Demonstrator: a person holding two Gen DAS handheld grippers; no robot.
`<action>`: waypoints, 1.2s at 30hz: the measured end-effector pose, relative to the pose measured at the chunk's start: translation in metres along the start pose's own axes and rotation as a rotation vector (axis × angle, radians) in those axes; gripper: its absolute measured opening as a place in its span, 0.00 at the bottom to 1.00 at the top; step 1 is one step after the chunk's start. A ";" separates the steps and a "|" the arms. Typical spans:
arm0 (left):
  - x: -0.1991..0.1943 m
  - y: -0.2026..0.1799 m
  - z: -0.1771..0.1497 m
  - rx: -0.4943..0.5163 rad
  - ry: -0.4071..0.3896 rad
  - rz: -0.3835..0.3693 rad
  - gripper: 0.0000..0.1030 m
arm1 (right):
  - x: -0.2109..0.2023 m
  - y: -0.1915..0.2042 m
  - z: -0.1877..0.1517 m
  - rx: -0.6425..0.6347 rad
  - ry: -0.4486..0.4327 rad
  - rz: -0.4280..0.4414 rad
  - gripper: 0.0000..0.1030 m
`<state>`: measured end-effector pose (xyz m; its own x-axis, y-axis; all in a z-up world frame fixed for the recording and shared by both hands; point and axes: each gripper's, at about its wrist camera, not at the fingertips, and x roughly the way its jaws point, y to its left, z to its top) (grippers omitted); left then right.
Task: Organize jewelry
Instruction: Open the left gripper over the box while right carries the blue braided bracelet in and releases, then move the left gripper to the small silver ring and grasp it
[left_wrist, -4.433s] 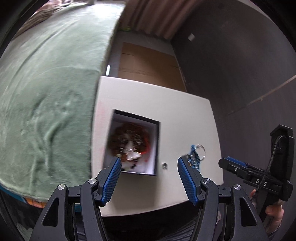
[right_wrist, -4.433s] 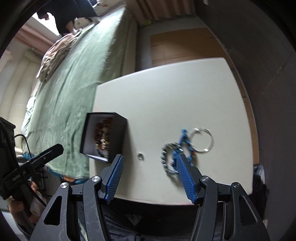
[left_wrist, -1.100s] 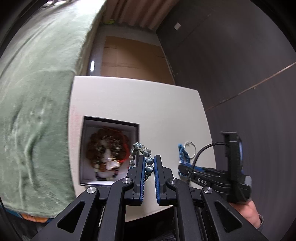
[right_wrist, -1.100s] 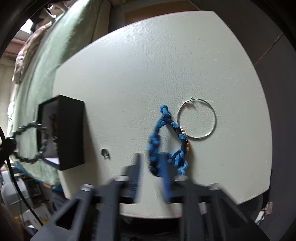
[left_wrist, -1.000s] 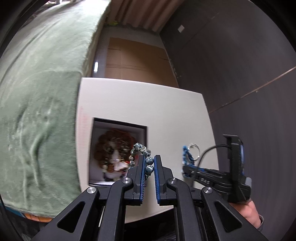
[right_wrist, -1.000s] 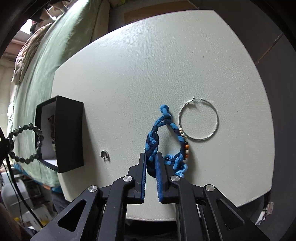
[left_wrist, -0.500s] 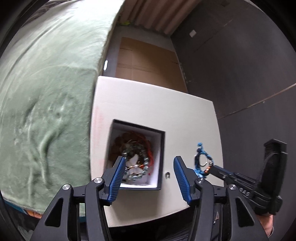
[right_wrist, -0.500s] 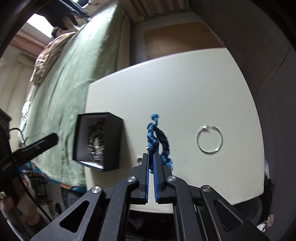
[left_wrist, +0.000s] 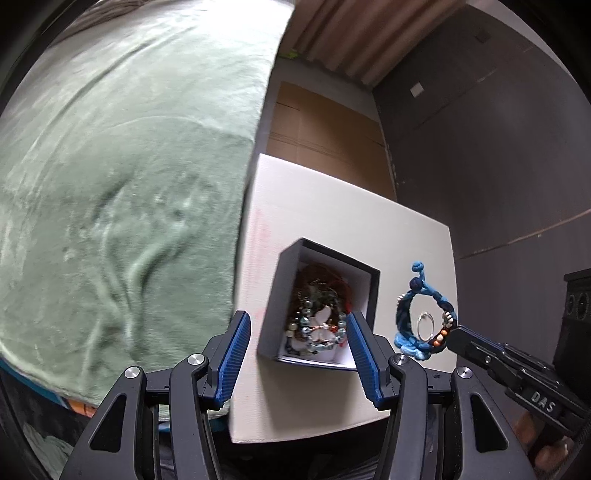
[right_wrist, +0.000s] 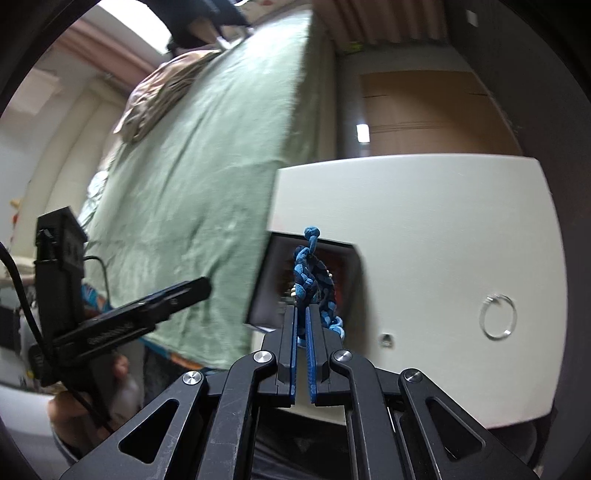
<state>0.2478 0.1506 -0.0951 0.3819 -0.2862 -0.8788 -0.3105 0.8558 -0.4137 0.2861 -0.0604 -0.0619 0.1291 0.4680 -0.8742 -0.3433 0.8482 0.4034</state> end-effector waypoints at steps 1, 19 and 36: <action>-0.002 0.003 0.000 -0.006 -0.005 0.002 0.54 | 0.002 0.006 0.001 -0.012 0.010 -0.008 0.06; 0.013 -0.044 -0.007 0.080 0.020 -0.034 0.54 | -0.024 -0.083 -0.027 0.164 0.014 -0.112 0.57; 0.082 -0.129 -0.039 0.268 0.177 -0.033 0.54 | -0.060 -0.162 -0.066 0.306 -0.087 -0.254 0.60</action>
<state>0.2852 -0.0002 -0.1226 0.2232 -0.3661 -0.9034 -0.0513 0.9211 -0.3860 0.2724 -0.2426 -0.0932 0.2565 0.2422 -0.9357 0.0007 0.9680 0.2508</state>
